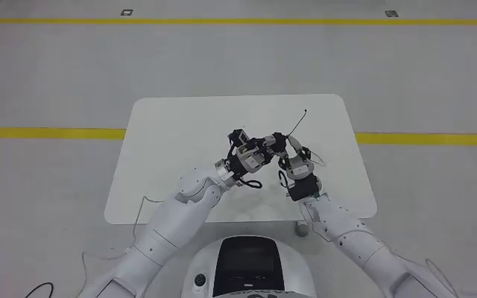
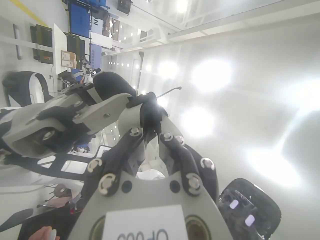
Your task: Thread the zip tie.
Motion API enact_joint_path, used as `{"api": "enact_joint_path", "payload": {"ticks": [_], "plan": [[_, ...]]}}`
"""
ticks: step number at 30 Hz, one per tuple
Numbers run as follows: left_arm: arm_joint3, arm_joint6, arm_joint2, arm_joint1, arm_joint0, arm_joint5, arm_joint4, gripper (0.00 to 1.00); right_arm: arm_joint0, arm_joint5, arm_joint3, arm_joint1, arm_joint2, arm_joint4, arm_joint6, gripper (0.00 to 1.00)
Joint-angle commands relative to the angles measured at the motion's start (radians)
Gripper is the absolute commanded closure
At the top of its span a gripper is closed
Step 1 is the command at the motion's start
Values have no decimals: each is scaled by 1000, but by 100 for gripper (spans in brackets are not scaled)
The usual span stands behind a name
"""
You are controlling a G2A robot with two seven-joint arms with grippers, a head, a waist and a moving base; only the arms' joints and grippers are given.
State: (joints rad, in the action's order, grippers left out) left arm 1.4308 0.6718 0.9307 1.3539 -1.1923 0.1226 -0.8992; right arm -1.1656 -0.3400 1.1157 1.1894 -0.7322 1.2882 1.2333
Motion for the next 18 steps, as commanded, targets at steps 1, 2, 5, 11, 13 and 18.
{"api": "enact_joint_path", "payload": {"ticks": [1,2,5,11,13,18], "plan": [[0,0,0,0,0,0,0,100,-3,0,-1,5,-7,5,6,89],[0,0,0,0,0,0,0,100,-4,1,-1,7,-11,7,9,90],[0,0,0,0,0,0,0,100,-9,6,-3,14,-22,17,20,88],[0,0,0,0,0,0,0,100,-18,13,-4,25,-45,32,31,86],[0,0,0,0,0,0,0,100,-21,14,-4,29,-53,36,32,88],[0,0,0,0,0,0,0,100,-27,22,-4,38,-72,50,33,89]]}}
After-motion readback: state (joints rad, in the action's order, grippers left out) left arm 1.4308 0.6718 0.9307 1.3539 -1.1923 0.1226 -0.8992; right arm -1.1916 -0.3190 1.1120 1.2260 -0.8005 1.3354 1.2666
